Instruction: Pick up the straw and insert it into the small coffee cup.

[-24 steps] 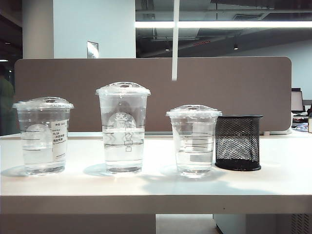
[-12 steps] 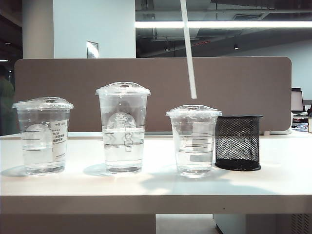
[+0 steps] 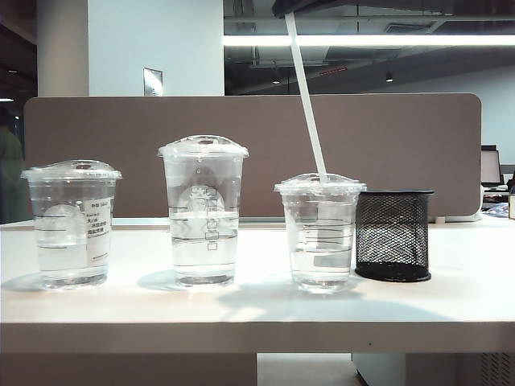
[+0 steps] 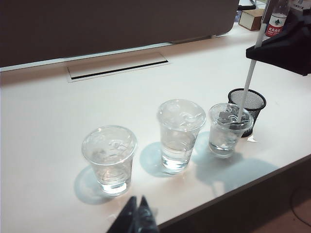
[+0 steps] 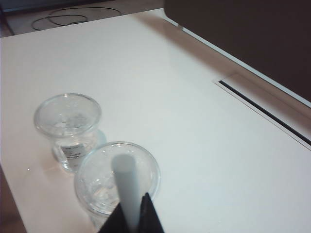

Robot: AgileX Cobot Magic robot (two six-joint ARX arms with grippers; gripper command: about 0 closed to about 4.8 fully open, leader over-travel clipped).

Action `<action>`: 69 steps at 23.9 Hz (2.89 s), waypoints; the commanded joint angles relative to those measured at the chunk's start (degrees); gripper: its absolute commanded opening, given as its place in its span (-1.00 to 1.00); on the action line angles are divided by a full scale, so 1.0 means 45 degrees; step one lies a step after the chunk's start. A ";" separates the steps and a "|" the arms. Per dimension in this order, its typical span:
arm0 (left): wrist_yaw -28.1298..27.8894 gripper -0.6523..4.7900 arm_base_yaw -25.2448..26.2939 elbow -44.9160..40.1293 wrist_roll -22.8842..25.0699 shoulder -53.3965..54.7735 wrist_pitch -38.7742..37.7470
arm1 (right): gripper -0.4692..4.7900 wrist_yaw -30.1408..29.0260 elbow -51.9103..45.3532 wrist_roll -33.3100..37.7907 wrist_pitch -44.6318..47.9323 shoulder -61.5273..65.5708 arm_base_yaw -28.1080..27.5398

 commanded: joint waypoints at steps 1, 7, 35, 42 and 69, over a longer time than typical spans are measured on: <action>0.0058 -0.78 0.0015 0.0029 0.0044 0.0010 0.0189 | -0.72 -0.0287 0.0005 0.0112 -0.0097 0.0049 0.0024; 0.0053 -0.78 0.0015 0.0029 0.0049 0.0010 0.0238 | -0.72 -0.0350 0.0005 0.0767 0.0403 0.0044 0.0228; 0.0019 -0.78 0.0015 0.0029 0.0044 0.0015 0.0369 | 1.00 0.0481 -0.1661 0.1219 0.2545 0.0894 0.0481; 0.0029 -0.78 0.0015 -0.0175 -0.0107 0.0010 0.1345 | 0.82 0.0529 -0.1661 0.1209 0.3172 -0.1933 0.0782; -0.0447 -0.78 0.0005 -1.1861 -0.2327 0.1224 1.4834 | -0.85 0.2851 -1.0482 0.1462 0.2560 -1.1327 0.0471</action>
